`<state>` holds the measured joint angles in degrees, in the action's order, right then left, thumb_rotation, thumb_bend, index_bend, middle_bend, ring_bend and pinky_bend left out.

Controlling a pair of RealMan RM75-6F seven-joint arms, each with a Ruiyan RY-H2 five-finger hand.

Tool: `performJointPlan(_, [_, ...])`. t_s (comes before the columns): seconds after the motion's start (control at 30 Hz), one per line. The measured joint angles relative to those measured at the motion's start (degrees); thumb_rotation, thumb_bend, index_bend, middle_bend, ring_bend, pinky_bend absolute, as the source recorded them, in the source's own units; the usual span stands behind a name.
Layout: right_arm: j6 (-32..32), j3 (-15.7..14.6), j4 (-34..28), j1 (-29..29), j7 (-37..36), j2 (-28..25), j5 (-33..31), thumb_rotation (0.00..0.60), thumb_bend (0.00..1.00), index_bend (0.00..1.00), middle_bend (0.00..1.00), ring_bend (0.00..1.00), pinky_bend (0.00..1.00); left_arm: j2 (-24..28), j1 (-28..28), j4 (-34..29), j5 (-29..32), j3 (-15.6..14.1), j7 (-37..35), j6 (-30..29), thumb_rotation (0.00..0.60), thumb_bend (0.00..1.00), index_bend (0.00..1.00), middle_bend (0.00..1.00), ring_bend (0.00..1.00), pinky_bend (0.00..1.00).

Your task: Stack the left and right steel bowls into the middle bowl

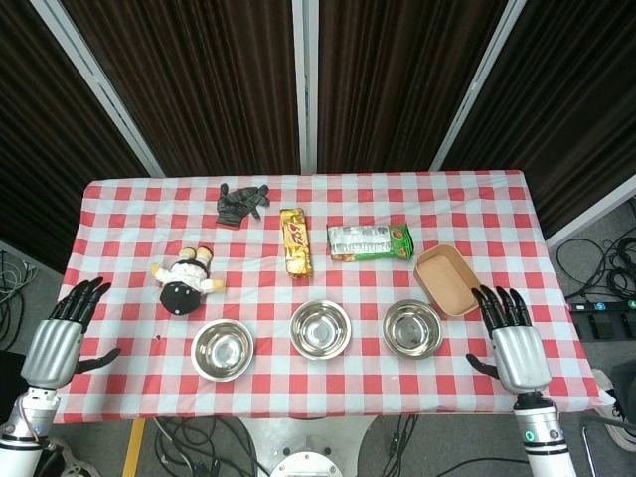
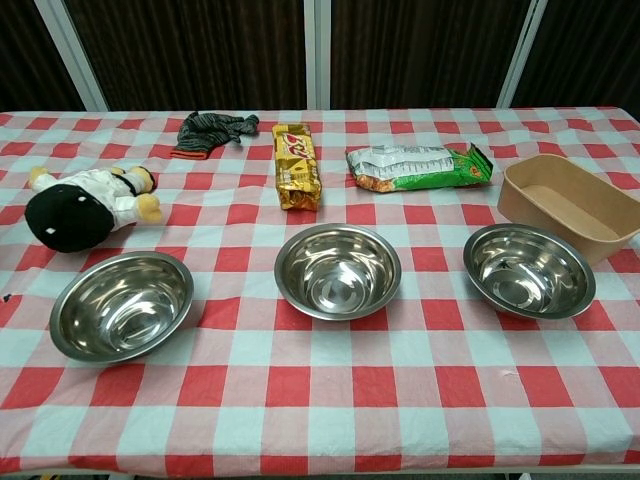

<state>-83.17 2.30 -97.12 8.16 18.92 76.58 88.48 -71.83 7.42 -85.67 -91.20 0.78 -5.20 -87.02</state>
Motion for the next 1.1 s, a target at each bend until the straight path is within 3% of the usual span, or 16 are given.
performJointPlan(0.23, [4.14, -1.58, 1.09, 1.81, 4.78, 2.78, 1.11, 0.6, 0.0, 0.12, 0.23, 0.16, 0.24, 0.33, -0.23, 0.06, -0.02, 0.15, -0.47, -0.56, 0.6, 0.07, 0.13, 0.17, 0.09, 0.22])
performJointPlan(0.33, [5.7, -1.94, 0.98, 2.56, 7.56, 4.09, 1.22, 0.6, 0.0, 0.21, 0.28, 0.29, 0.35, 0.31, -0.42, 0.31, 0.0, 0.15, -0.89, -0.85, 0.6, 0.07, 0.13, 0.17, 0.09, 0.22])
performJointPlan(0.43, [7.55, -2.26, 0.71, 3.11, 10.62, 5.24, 0.42, 0.6, 0.0, 0.3, 0.31, 0.49, 0.53, 0.33, -0.55, 0.69, 0.09, 0.11, -1.36, -0.91, 0.6, 0.07, 0.13, 0.17, 0.09, 0.22])
performJointPlan(0.57, [10.29, -2.47, 0.44, 3.79, 14.69, 6.45, -2.32, 0.6, 0.03, 0.31, 0.32, 0.66, 0.65, 0.37, -0.62, 1.35, 0.23, 0.09, -2.18, -0.85, 0.6, 0.07, 0.13, 0.17, 0.09, 0.22])
performJointPlan(1.1, [16.27, -0.57, 4.73, 7.74, 20.75, 11.59, -9.71, 0.6, 0.12, 0.36, 0.36, 0.71, 0.67, -0.06, -0.84, 3.75, 0.48, -0.05, -4.73, -0.63, 0.6, 0.07, 0.13, 0.17, 0.09, 0.22])
